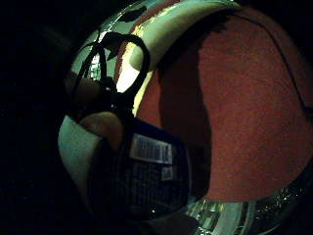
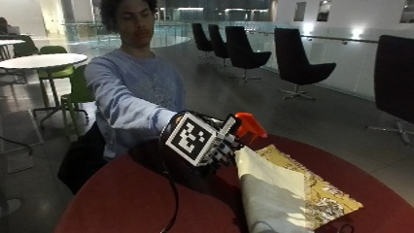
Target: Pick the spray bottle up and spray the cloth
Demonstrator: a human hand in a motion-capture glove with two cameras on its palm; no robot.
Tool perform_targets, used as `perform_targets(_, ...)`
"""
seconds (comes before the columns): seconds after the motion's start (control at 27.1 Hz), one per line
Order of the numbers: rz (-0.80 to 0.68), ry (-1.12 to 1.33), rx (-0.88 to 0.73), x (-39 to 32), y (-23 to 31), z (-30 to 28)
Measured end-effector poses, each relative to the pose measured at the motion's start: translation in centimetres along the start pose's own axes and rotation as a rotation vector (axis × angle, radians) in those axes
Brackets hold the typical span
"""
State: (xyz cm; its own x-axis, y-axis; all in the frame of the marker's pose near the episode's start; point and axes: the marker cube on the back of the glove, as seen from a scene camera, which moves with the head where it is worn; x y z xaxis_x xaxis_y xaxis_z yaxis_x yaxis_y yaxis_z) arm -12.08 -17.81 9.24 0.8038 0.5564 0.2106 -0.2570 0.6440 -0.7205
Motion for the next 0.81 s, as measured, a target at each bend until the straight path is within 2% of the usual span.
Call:
perform_targets(0.48,0.013,-0.047,-0.031,0.5,0.0,1.1)
perform_targets(0.81,0.077,-0.030,-0.024,1.1,-0.5,1.7)
